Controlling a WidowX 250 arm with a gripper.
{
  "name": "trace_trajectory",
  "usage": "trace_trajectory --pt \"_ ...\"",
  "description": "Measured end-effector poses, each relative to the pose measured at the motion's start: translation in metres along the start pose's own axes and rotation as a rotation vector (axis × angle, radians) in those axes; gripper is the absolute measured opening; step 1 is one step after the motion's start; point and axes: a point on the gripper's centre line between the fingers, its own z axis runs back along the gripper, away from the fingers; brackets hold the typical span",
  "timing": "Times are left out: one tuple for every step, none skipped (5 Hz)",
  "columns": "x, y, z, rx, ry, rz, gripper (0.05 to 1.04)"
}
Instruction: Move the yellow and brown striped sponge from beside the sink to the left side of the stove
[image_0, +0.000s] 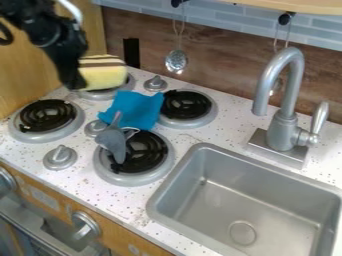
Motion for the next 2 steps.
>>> trace_trajectory --pt "-0.030 0.028 -0.032 0.008 0.037 0.071 0.644" --pt "-0.044 0.042 -0.070 -0.041 0.072 0.083 0.644"
